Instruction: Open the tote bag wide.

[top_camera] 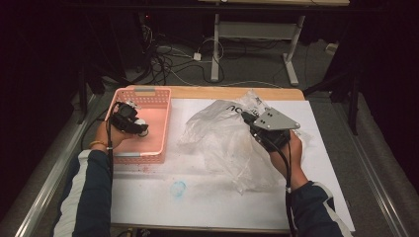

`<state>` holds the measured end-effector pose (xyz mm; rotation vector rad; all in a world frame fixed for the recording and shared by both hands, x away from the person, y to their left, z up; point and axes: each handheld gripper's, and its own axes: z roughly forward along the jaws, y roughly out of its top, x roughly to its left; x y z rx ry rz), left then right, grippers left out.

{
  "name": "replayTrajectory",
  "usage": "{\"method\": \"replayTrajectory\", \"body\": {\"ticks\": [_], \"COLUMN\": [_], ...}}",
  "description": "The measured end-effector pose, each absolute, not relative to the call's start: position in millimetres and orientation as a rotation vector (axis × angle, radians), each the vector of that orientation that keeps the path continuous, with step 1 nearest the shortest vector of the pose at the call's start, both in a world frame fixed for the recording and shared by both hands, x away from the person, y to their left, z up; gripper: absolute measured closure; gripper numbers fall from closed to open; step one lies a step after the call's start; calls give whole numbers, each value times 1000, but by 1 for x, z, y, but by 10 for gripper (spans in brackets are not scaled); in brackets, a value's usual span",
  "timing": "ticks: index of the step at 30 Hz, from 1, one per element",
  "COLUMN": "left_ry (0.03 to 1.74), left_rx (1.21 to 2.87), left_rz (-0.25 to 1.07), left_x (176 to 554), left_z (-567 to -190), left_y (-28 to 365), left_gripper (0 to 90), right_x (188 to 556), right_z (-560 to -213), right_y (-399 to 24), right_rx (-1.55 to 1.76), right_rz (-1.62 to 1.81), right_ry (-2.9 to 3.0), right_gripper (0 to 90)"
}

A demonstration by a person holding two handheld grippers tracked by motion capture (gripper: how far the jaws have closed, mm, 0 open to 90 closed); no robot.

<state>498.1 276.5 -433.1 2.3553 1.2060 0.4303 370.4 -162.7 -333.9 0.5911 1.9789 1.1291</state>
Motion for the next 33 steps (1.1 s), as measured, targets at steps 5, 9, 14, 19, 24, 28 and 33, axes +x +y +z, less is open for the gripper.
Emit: {"method": "replayTrajectory", "body": {"ticks": [5, 9, 14, 19, 24, 28, 33], "left_ry": [1181, 1163, 1136, 1136, 1132, 1089, 1022], "left_rx": [2372, 2374, 2391, 2364, 2348, 2277, 2151], "left_rz": [456, 464, 475, 510, 557, 620, 677], "left_x": [497, 497, 498, 497, 498, 492, 480], "left_z": [-433, -433, -433, -431, -429, -422, -407], "left_y": [274, 272, 269, 270, 268, 266, 261], "left_gripper": [477, 481, 482, 482, 483, 484, 484], "right_x": [370, 371, 372, 372, 372, 373, 375], "right_z": [-334, -336, -337, -339, -339, -339, -341], "right_y": [-163, -163, -162, -162, -162, -163, -164], "right_rx": [595, 599, 601, 598, 599, 603, 619], "right_rz": [1135, 1134, 1130, 1126, 1126, 1126, 1124], "right_ry": [1975, 1981, 1989, 1993, 1992, 1989, 1982], "right_gripper": [900, 900, 900, 900, 900, 900, 900]}}
